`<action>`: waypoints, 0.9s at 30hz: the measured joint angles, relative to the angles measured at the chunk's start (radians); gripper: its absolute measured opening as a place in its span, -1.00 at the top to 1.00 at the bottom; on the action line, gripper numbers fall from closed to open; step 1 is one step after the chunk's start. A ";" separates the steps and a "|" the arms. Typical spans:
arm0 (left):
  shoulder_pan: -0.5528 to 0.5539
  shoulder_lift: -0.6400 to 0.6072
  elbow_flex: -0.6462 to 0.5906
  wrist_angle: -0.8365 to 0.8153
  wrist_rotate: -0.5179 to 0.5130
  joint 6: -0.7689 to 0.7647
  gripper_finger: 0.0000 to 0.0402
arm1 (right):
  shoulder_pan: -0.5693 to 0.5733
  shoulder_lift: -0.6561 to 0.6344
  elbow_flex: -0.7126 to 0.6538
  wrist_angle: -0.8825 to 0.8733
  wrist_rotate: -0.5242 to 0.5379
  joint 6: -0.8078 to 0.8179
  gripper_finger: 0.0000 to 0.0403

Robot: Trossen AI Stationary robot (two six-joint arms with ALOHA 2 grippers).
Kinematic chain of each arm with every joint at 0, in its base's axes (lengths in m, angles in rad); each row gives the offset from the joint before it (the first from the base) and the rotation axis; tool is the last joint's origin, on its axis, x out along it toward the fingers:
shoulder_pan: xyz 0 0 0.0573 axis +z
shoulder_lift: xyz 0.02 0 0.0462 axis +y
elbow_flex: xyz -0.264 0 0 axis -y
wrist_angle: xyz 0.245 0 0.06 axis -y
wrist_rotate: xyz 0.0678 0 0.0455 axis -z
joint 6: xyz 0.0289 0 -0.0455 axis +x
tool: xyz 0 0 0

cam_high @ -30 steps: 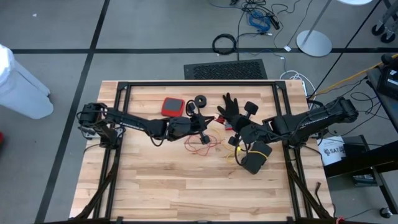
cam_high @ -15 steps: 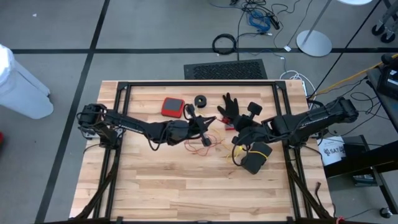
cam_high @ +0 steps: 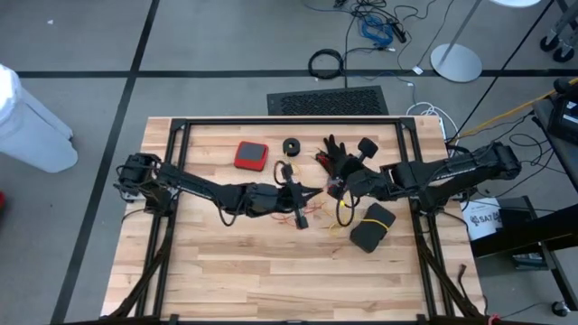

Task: Coil cords
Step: Uncoil the red wire from the spool

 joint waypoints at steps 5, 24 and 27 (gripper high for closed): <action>0.019 0.060 0.000 0.008 0.013 -0.014 1.00 | -0.001 0.000 0.000 0.087 -0.024 -0.071 1.00; 0.150 -0.015 -0.002 -0.248 -0.191 0.004 1.00 | 0.087 0.000 0.000 -0.321 -0.033 0.189 1.00; 0.141 -0.068 -0.002 -0.277 -0.226 0.022 1.00 | 0.091 0.000 0.000 -0.405 -0.033 0.243 1.00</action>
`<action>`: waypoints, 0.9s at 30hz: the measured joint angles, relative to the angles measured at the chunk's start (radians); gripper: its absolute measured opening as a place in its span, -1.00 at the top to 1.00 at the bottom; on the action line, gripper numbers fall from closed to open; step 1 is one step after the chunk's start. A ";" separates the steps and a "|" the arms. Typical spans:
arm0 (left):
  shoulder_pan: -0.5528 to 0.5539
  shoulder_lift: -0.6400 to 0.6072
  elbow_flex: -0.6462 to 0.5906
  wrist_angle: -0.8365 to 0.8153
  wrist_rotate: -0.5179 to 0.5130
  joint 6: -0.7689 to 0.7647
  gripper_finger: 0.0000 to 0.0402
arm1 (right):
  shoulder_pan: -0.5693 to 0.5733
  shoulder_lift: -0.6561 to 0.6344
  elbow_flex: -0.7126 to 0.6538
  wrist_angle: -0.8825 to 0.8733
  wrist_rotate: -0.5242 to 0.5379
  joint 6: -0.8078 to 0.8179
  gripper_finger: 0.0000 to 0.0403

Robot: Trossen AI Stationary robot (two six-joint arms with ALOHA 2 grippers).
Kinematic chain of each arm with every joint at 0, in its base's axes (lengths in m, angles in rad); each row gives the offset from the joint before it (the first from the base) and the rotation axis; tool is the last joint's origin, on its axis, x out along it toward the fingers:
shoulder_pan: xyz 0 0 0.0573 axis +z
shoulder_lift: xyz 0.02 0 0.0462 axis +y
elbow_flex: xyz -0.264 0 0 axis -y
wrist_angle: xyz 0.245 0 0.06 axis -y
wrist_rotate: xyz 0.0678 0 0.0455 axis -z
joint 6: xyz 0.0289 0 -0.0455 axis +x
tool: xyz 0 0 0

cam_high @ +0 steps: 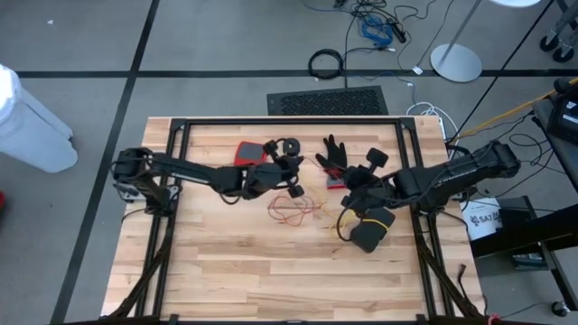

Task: Coil cords
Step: Uncoil the red wire from the spool

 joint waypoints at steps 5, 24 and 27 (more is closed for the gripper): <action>-0.037 -0.083 0.000 -0.008 0.003 -0.001 1.00 | 0.000 0.000 0.000 -0.062 0.000 0.045 1.00; -0.132 0.076 0.000 -0.160 0.001 -0.043 1.00 | -0.073 0.000 0.000 0.174 0.073 -0.125 1.00; -0.096 0.094 0.000 -0.213 -0.047 -0.060 1.00 | -0.072 0.000 0.000 0.192 0.084 -0.145 1.00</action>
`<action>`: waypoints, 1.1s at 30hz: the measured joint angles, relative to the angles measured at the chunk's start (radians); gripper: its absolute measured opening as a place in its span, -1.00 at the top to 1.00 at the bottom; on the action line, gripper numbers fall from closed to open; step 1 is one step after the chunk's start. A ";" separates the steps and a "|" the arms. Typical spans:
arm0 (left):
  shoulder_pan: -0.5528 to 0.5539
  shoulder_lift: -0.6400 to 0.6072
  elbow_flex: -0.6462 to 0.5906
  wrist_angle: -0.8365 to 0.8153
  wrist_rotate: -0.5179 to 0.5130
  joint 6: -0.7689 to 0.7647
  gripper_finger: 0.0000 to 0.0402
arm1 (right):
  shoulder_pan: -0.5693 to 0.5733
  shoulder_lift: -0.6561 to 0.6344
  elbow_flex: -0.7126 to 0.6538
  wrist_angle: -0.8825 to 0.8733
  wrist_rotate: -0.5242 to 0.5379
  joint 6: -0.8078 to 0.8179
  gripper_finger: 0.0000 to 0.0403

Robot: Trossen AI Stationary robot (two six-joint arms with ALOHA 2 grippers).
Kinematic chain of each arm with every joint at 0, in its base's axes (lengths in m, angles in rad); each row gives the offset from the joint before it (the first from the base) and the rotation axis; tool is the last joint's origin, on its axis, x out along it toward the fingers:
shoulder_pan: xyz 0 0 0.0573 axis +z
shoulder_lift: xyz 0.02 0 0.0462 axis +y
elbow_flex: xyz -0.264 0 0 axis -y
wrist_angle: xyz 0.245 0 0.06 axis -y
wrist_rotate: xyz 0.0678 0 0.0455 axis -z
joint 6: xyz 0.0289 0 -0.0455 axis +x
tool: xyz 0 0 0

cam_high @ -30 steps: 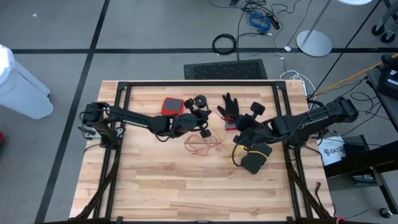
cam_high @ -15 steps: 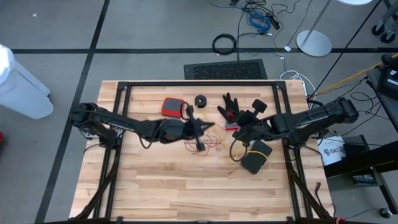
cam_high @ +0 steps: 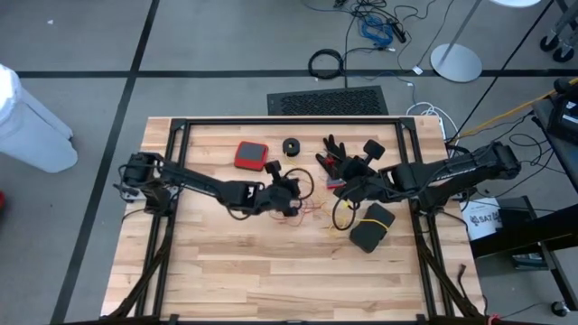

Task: Coil cords
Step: Uncoil the red wire from the spool

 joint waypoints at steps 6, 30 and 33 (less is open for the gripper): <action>0.065 0.005 -0.015 -0.048 0.045 -0.044 0.91 | 0.001 -0.014 0.000 0.029 0.004 -0.029 1.00; 0.016 -0.012 -0.018 0.567 0.224 -0.002 -0.27 | 0.045 -0.091 0.000 0.049 0.025 -0.049 1.00; 0.011 -0.011 -0.018 0.566 0.163 0.074 -0.23 | 0.047 -0.091 0.000 0.056 0.024 -0.050 1.00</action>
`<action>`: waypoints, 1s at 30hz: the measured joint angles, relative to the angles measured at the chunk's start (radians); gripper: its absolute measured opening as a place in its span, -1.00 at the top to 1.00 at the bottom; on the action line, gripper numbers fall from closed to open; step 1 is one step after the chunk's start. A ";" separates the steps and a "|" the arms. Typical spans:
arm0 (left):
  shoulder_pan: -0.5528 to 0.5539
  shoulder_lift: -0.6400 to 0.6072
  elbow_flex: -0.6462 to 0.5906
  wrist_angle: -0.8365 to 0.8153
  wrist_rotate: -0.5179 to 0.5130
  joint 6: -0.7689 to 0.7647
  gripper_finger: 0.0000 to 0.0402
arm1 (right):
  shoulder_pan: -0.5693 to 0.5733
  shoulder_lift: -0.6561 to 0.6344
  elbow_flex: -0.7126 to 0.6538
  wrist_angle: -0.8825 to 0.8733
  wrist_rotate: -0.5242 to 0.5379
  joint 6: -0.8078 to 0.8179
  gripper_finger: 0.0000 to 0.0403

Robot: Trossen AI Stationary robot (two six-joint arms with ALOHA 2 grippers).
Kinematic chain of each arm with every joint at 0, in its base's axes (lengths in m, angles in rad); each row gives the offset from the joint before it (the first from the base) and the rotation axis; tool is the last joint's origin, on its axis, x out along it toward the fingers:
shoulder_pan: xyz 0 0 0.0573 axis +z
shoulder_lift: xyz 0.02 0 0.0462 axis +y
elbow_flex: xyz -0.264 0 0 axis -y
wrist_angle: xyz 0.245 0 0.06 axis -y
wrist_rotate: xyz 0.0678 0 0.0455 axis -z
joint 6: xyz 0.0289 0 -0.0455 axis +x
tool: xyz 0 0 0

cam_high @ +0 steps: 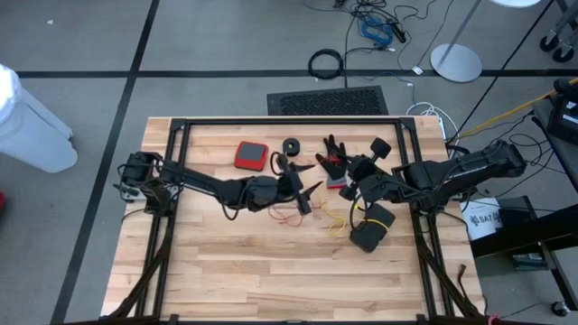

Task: Coil cords
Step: Uncoil the red wire from the spool

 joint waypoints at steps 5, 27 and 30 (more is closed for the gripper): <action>-0.014 0.001 0.000 0.019 -0.110 0.108 -0.12 | 0.000 0.000 0.000 0.000 -0.009 0.003 1.00; 0.042 0.048 0.000 0.064 -0.074 0.089 0.20 | 0.000 0.055 0.000 0.101 -0.081 -0.031 1.00; 0.040 0.048 0.001 0.054 -0.089 0.093 0.31 | 0.000 0.055 0.000 0.101 -0.081 -0.031 1.00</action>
